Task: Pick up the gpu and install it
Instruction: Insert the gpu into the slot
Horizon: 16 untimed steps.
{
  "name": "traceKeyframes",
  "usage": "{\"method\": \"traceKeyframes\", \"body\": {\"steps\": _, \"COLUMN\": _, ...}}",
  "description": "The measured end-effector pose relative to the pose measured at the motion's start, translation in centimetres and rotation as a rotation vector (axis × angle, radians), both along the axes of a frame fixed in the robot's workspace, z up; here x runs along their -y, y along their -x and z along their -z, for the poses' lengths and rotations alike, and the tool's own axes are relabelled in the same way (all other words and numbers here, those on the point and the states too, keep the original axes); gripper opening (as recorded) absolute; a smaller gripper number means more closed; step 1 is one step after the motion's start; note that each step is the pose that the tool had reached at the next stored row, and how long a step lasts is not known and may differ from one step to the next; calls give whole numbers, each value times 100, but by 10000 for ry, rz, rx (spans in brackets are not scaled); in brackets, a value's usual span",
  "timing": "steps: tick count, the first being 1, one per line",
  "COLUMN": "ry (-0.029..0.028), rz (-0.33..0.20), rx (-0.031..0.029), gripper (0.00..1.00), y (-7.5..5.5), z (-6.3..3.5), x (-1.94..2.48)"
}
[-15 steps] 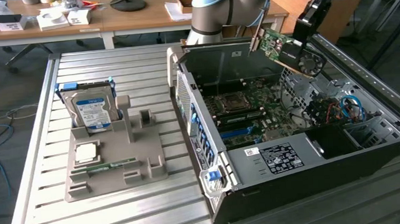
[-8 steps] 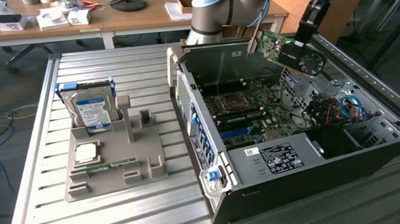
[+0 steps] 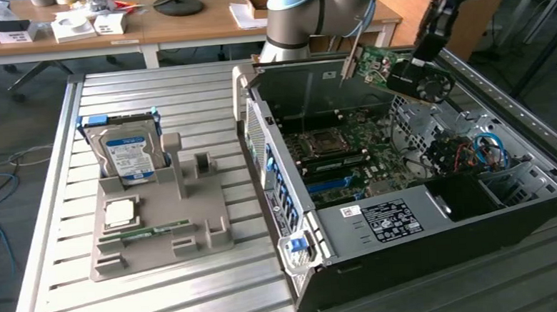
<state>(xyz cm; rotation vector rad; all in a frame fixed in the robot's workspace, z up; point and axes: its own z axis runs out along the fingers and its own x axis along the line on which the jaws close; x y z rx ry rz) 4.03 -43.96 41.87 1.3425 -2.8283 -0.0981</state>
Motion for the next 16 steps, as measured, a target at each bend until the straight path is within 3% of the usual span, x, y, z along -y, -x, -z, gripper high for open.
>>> {"method": "traceKeyframes", "body": {"steps": 16, "ry": 6, "rz": -2921, "rx": 1, "gripper": 27, "y": 0, "z": 7, "x": 0}}
